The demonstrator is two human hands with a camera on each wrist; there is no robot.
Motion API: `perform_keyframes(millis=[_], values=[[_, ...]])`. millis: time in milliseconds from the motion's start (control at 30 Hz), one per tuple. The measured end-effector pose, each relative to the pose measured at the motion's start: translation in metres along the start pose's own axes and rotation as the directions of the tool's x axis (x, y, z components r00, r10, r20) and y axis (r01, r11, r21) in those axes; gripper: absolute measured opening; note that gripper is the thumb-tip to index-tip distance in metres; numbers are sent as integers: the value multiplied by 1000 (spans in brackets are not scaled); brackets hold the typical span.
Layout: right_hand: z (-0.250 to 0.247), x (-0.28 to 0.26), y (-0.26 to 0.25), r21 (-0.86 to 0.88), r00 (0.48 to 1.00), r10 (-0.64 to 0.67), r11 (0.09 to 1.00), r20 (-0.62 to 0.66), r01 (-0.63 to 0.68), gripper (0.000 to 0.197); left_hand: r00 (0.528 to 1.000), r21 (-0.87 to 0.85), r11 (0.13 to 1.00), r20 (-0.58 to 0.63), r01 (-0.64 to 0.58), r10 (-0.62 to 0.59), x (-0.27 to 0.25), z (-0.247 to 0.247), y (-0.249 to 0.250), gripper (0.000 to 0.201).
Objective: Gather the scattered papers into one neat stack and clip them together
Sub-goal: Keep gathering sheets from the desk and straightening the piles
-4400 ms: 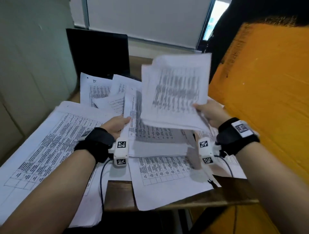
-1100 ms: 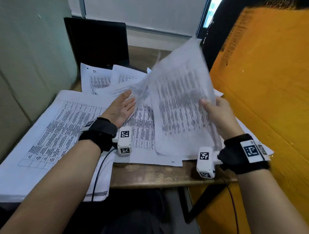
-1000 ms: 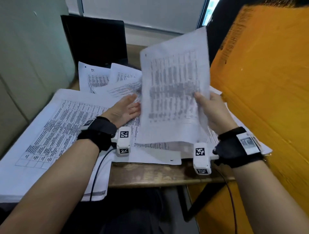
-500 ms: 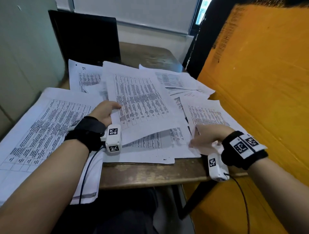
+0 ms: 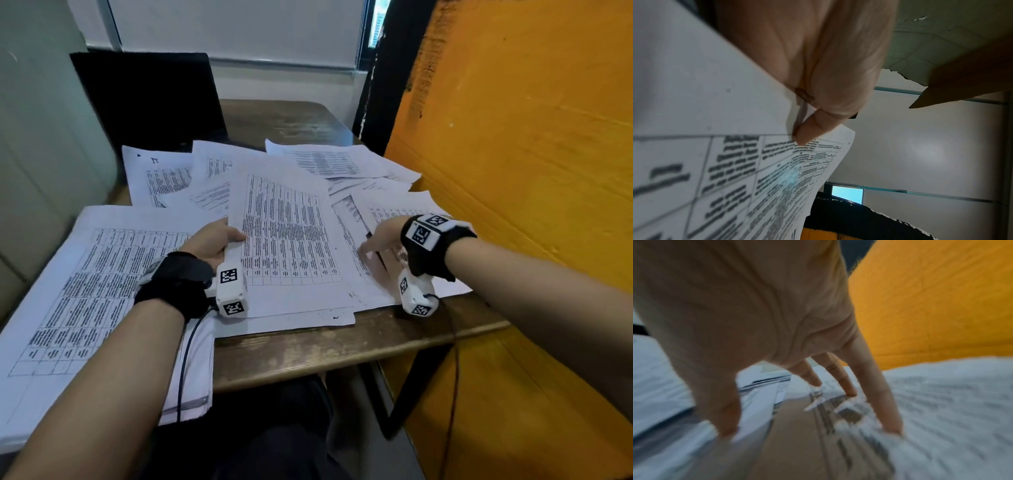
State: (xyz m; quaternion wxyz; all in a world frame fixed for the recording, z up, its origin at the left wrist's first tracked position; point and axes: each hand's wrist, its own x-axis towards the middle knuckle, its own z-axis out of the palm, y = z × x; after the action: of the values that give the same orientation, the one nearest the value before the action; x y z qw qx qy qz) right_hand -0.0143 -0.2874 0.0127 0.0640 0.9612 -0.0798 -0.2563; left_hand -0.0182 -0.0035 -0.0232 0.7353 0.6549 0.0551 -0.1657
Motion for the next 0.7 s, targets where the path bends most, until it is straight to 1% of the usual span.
perform_keyframes(millis=[67, 100, 167, 200, 267, 300, 333, 367, 400, 467, 500, 533, 567, 600, 633, 667, 700], values=[[-10, -9, -8, 60, 999, 46, 997, -11, -46, 59, 1000, -22, 1000, -4, -3, 3, 1, 0, -1, 38], [-7, -4, -6, 69, 998, 58, 996, -26, -56, 57, 1000, -28, 1000, -4, -4, 3, 2, -1, -1, 39], [-5, -1, -7, 29, 998, 56, 998, -34, -55, 52, 1000, -10, 1000, 5, 2, -2, 4, -2, -1, 41], [-2, 3, -8, -2, 997, 64, 998, -43, -64, 55, 1000, 2, 1000, 12, 0, 0, 4, -1, -1, 42], [4, 10, -5, -82, 994, 63, 994, -90, -71, 70, 1000, 0, 1000, 21, -14, 14, 3, 1, -1, 41], [4, 13, -1, -58, 988, 64, 996, -138, -72, 67, 999, -16, 1000, 21, -26, 26, 3, 1, -1, 40], [1, 12, 1, 11, 980, 68, 998, -188, -67, 55, 999, -29, 999, 16, -38, 38, 4, 2, -1, 38], [-6, 10, 1, 88, 969, 41, 996, -245, -20, 44, 999, -40, 998, 0, -49, 49, 4, 1, -2, 38], [-16, 6, -2, 151, 948, 24, 988, -318, 25, 37, 998, -51, 997, -19, -62, 61, 4, 1, -2, 38], [-38, -5, -14, 266, 876, 31, 957, -481, 112, 34, 994, -97, 991, -53, -95, 90, 7, 0, -1, 38], [-49, -11, -26, 284, 845, 3, 942, -535, 177, 32, 992, -114, 987, -64, -113, 107, 6, 2, 0, 37], [-59, -19, -41, 285, 832, -58, 924, -551, 253, 29, 990, -121, 985, -82, -124, 115, 7, 2, 0, 36], [-67, -27, -59, 287, 840, -133, 902, -526, 323, 22, 987, -118, 983, -101, -137, 125, 9, 3, -1, 36], [-70, -33, -77, 309, 861, -206, 874, -465, 376, 12, 985, -109, 984, -110, -144, 132, 10, 3, -2, 36], [-71, -37, -93, 342, 870, -276, 838, -408, 426, 7, 984, -92, 985, -113, -147, 136, 11, 3, -3, 36], [-68, -35, -109, 430, 883, -325, 781, -340, 453, 7, 983, -64, 986, -110, -155, 147, 12, 4, -3, 36], [-63, -30, -124, 565, 895, -363, 694, -260, 445, 7, 982, -53, 985, -96, -167, 162, 12, 5, -4, 36]])
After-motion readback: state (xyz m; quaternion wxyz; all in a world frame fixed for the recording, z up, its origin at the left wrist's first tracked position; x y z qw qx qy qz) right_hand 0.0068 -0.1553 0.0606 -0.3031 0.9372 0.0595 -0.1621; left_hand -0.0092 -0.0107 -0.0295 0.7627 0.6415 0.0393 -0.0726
